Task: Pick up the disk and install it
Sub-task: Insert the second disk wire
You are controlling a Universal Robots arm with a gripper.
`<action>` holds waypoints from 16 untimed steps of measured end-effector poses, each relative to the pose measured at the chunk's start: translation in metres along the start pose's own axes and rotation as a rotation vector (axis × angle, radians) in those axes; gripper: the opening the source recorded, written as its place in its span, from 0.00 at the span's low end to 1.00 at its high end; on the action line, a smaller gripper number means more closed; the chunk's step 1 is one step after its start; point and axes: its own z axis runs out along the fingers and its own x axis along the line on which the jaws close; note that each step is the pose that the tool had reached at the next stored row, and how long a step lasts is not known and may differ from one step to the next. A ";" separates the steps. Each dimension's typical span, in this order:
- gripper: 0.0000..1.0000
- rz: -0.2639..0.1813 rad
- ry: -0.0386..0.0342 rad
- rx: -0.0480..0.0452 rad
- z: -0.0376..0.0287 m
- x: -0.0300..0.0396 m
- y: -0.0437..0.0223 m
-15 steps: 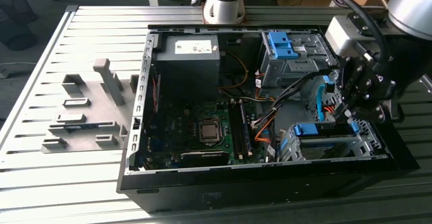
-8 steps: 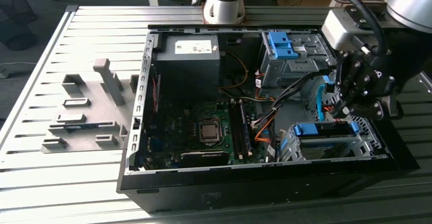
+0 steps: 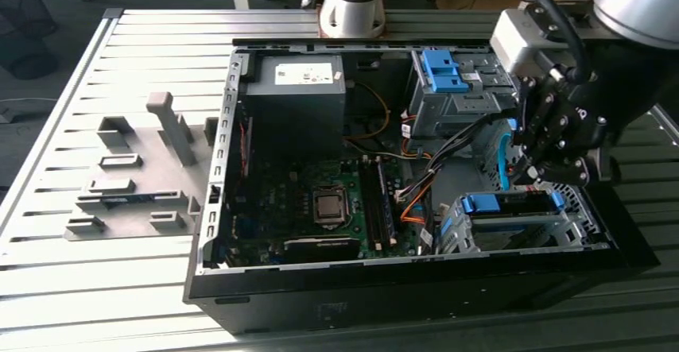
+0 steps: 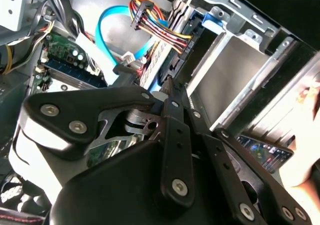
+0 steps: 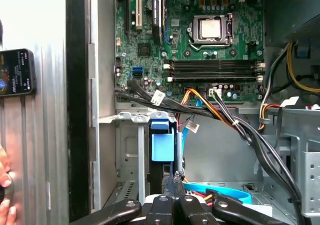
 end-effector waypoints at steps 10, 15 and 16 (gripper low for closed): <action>0.11 0.000 -0.0002 0.0000 -0.0302 -0.0021 0.0009; 0.11 0.000 -0.0002 0.0000 -0.0329 -0.0024 0.0009; 0.11 0.000 -0.0002 -0.0001 -0.0330 -0.0024 0.0009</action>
